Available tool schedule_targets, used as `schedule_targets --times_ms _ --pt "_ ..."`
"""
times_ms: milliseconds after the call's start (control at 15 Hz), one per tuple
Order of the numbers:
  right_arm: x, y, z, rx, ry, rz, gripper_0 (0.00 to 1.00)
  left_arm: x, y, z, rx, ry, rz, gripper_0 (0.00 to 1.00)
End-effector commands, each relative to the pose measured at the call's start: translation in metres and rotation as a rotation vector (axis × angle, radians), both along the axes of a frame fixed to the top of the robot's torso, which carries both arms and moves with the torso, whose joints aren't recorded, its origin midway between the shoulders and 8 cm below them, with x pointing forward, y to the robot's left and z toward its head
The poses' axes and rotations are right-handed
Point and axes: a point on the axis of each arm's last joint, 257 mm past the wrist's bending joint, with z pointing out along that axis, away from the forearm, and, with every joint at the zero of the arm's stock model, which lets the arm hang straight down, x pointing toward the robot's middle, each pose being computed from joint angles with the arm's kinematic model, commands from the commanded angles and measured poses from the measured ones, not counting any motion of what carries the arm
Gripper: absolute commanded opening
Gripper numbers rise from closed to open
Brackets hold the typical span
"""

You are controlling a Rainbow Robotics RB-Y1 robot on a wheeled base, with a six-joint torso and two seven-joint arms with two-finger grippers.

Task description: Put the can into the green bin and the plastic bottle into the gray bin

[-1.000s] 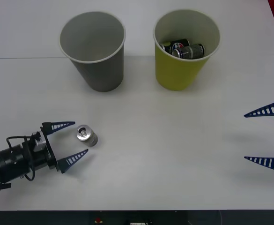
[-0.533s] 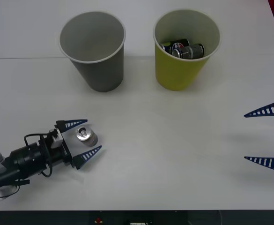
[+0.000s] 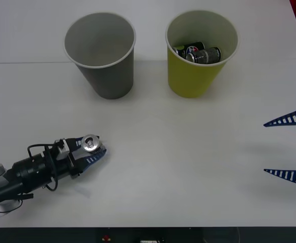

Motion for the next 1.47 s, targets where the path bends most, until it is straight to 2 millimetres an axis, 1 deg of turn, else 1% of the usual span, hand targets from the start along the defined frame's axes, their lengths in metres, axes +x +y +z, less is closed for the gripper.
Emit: schedule_targets --times_ms 67,333,533,600,933,1133,1333,1467 --pt "0.0 0.0 0.0 0.0 0.0 0.0 1.0 0.0 0.0 0.0 0.0 0.001 0.0 0.0" --pt "0.0 0.0 0.0 0.0 0.0 0.0 1.0 -0.004 -0.005 0.002 0.005 -0.005 -0.024 0.0" --pt "0.0 0.0 0.0 0.0 0.0 0.0 1.0 -0.006 -0.008 0.012 0.025 -0.013 -0.062 0.0" --pt "0.0 0.0 0.0 0.0 0.0 0.0 1.0 -0.008 -0.008 0.016 0.027 0.012 -0.086 0.0" --pt "0.0 0.0 0.0 0.0 0.0 0.0 1.0 -0.01 0.003 0.049 0.053 0.105 -0.176 0.0" --pt "0.0 0.0 0.0 0.0 0.0 0.0 1.0 -0.015 0.002 0.074 0.061 0.179 -0.223 0.0" --pt "0.0 0.0 0.0 0.0 0.0 0.0 1.0 -0.023 -0.007 0.1 0.085 0.235 -0.232 0.0" --pt "0.0 0.0 0.0 0.0 0.0 0.0 1.0 -0.033 -0.018 0.118 0.105 0.283 -0.222 0.0"
